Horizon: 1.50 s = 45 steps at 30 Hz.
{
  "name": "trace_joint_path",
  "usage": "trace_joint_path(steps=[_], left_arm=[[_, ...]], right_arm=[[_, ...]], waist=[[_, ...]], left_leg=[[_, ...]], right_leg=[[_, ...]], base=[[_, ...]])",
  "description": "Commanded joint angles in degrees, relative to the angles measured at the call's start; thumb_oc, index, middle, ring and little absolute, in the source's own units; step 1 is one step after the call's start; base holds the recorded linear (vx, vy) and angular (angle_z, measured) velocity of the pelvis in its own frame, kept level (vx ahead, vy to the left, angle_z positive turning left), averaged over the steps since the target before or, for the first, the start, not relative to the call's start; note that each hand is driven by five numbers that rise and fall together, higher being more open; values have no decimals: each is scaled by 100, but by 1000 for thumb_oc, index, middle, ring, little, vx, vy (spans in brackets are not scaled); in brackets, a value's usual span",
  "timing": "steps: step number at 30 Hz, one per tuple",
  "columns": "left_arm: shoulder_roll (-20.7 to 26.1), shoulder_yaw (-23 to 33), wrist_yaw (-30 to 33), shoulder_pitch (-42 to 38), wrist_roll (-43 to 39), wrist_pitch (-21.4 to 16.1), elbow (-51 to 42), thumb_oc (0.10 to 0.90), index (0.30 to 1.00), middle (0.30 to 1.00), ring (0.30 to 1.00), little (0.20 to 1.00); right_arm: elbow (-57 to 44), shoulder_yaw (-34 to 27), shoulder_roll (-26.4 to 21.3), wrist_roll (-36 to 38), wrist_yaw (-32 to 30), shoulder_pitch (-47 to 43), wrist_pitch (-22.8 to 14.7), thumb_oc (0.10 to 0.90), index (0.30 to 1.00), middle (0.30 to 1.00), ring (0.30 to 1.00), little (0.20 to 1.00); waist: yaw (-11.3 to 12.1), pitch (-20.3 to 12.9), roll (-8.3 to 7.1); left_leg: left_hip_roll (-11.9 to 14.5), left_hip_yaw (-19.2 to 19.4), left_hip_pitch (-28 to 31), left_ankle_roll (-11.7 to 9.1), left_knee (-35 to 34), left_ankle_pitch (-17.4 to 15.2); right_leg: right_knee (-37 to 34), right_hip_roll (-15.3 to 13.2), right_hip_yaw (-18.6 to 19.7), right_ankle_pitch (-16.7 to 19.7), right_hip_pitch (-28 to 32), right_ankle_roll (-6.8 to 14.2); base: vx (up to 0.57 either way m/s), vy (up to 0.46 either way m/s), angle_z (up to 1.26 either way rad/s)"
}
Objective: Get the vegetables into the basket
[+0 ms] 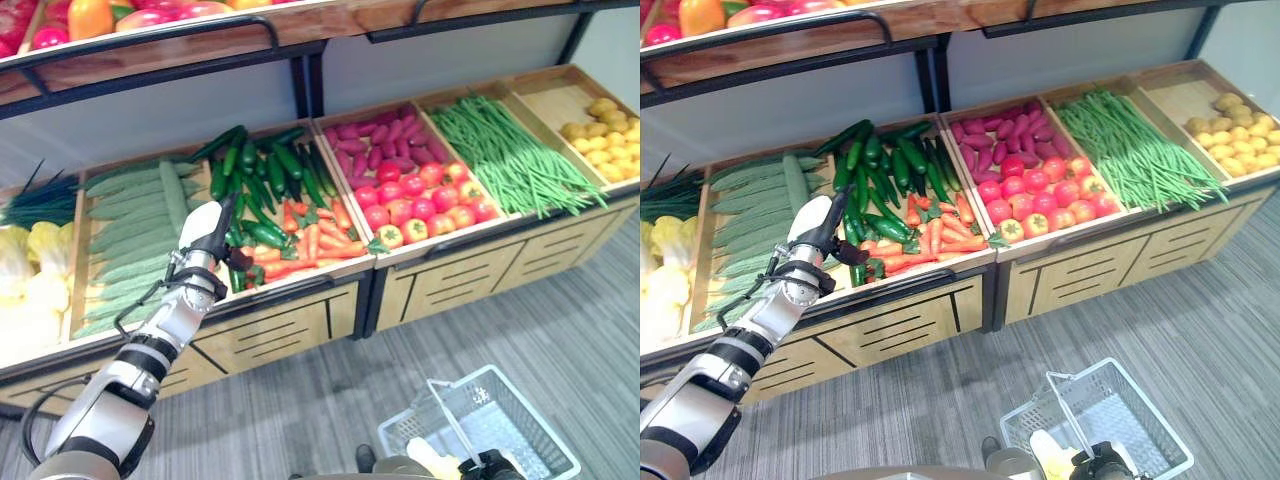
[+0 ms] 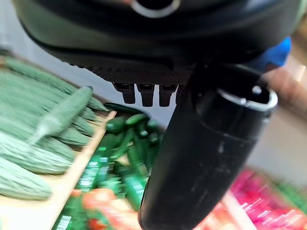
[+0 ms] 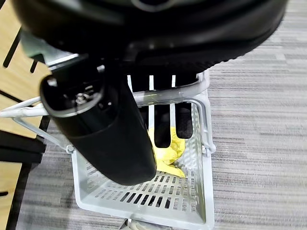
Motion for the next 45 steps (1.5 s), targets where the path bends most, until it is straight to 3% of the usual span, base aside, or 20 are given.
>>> trace_joint_path(steps=[1, 5, 6, 11, 22, 28, 37, 45], left_arm=[[384, 186, 41, -933, 474, -160, 15, 900, 1000, 1000, 1000, 1000], [368, -135, -171, -1190, 632, -59, 749, 900, 1000, 1000, 1000, 1000], [272, -398, -270, -1452, 753, -21, 1345, 900, 1000, 1000, 1000, 1000], [58, -625, -402, -1695, 896, 81, 2051, 900, 1000, 1000, 1000, 1000], [-110, -685, -472, -1776, 1077, 141, 2531, 900, 1000, 1000, 1000, 1000], [136, -725, -486, -1877, 1132, 139, 2607, 900, 1000, 1000, 1000, 1000], [887, -867, -435, -2352, 1028, 64, 2430, 900, 1000, 1000, 1000, 1000], [1156, -890, -469, -2474, 785, -29, 2022, 900, 1000, 1000, 1000, 1000]], right_arm=[[32, 304, -221, 32, -182, -137, -152, 400, 300, 300, 300, 300], [49, 335, -276, 9, -184, -158, -149, 400, 300, 300, 300, 300], [73, 373, -314, -14, -189, -208, -136, 400, 300, 300, 300, 300], [112, 443, -357, 3, -239, -384, -111, 400, 300, 300, 300, 300], [138, 580, -319, -31, -210, -427, -105, 400, 300, 300, 300, 300], [202, 669, -284, -87, -179, -404, -109, 400, 300, 300, 300, 300], [218, 774, -314, -148, -79, -390, -98, 400, 300, 300, 300, 300], [244, 809, -288, -180, -25, -418, -55, 400, 300, 300, 300, 300]], waist=[[-72, -170, -286], [-153, -79, -202], [-250, 19, -98], [-359, 169, 42], [-411, 267, 62], [-359, 260, 15], [-234, 227, 22], [-148, 187, 36]], left_leg=[[152, 51, 138, -330, 3, -19], [143, 131, 101, -334, 3, -10], [140, 222, 5, -343, 3, 10], [129, 335, -293, -356, 3, 79], [114, 432, -371, -364, 3, 51], [104, 479, -377, -360, 3, 30], [60, 430, -223, -359, 3, -14], [37, 363, -153, -355, 3, -40]], right_leg=[[44, -374, 215, 47, 270, 646], [10, -365, 304, 105, 196, 660], [-12, -382, 387, 180, 51, 684], [-47, -378, 502, 313, -296, 714], [-181, -420, 545, 407, -356, 756], [-235, -439, 565, 463, -352, 796], [-278, -493, 488, 437, -153, 797], [-293, -522, 437, 413, -31, 792]], base=[[12, 6, -17], [-3, 29, -14], [-27, 47, -20], [-66, 58, -28], [8, 5, -4], [11, 1, -4], [14, 2, -1], [11, -1, 5]])
